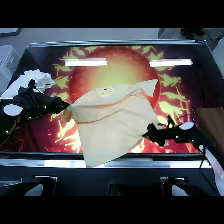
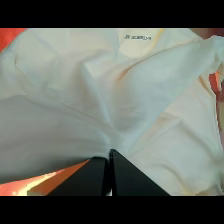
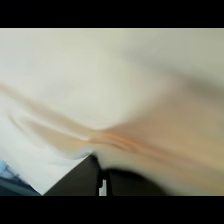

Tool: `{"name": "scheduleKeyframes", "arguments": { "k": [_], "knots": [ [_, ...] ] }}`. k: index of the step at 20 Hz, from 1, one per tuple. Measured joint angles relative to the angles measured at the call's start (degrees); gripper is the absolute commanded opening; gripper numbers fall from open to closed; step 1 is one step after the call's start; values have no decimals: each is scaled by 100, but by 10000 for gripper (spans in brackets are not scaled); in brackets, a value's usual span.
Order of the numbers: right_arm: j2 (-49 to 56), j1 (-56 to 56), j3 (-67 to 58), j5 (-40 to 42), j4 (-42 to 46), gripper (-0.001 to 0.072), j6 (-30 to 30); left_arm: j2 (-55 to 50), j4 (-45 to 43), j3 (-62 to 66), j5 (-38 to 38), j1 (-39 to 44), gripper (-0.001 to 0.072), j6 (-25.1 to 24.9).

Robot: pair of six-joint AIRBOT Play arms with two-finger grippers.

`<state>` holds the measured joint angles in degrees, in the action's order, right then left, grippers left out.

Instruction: Fold the clothes and pants, and hang the long-sleeved shirts on hangers.

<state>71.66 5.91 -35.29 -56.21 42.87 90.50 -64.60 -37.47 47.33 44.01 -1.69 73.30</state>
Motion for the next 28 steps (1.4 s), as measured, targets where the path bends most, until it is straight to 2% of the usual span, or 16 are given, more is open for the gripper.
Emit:
{"name": "scheduleKeyframes", "arguments": {
  "k": [6,8,9,10,11,12,17,20,22,25,28],
  "knots": [
    [190,0,-2380,883,2820,41,2094,-22,-90,0,68,0,20,0],
    [407,-13,-2728,769,3228,43,2468,-63,-109,0,142,0,20,0],
    [544,-26,-2830,542,3287,78,2492,-85,-109,0,181,0,20,0],
    [660,-33,-2903,328,3300,334,2468,-105,-116,0,212,0,20,2],
    [748,-33,-2957,103,3303,486,2369,-118,-118,0,234,0,20,2],
    [813,-33,-3016,-138,3283,554,2212,-131,-118,0,243,0,20,2],
    [944,358,-3088,-1908,2476,566,844,-153,-122,0,286,0,20,0],
    [896,409,-2299,-2719,2100,576,396,-153,-127,0,304,0,20,2],
    [824,118,-1451,-2688,1635,612,162,-153,-131,0,310,0,20,2],
    [769,-455,-584,-2243,789,609,-229,-153,-138,0,326,0,20,0],
    [754,-944,-223,-1746,149,604,-420,-153,-138,0,365,0,20,2]
  ]
}}
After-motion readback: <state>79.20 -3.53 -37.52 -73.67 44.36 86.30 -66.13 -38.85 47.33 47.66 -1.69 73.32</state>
